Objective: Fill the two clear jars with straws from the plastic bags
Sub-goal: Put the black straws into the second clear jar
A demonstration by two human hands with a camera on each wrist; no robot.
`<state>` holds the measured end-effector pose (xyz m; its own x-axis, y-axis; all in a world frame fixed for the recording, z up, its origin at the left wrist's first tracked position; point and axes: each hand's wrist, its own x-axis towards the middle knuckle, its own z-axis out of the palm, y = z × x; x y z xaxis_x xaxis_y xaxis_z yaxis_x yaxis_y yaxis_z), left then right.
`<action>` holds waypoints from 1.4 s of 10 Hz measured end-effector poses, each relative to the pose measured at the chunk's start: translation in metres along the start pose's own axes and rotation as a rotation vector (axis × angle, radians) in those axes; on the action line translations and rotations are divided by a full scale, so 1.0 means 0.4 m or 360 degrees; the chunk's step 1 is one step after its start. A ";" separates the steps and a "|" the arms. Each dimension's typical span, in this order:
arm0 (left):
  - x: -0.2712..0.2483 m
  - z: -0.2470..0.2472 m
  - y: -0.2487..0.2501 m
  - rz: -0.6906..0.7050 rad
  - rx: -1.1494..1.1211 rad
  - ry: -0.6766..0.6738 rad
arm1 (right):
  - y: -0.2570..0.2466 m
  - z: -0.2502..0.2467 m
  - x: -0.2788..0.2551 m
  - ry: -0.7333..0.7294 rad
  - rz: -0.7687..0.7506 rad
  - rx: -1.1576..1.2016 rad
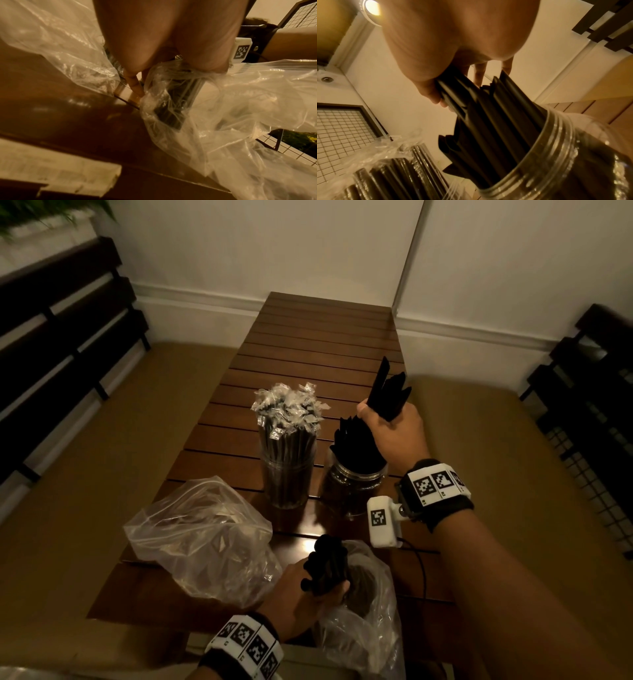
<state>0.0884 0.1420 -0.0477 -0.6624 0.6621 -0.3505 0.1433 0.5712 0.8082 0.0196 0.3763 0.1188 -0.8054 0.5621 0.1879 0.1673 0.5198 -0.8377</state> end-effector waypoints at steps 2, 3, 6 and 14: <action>-0.017 -0.020 0.070 0.0079 -0.0247 -0.0084 | -0.010 0.019 -0.013 -0.0097 0.0036 -0.0111; -0.026 -0.010 0.063 0.0167 -0.0162 0.0000 | -0.008 0.021 -0.018 -0.0121 0.0045 -0.0138; -0.041 -0.028 0.098 0.0025 -0.0608 0.0002 | 0.016 0.022 -0.011 -0.0208 0.0028 -0.0241; -0.029 -0.022 0.075 0.0019 -0.0664 -0.0094 | 0.026 0.018 -0.040 -0.0085 -0.0033 -0.0124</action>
<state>0.0940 0.1474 -0.0152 -0.6174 0.7011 -0.3567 -0.1674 0.3259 0.9305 0.0302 0.3682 0.1033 -0.8380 0.5166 0.1755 0.1924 0.5808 -0.7910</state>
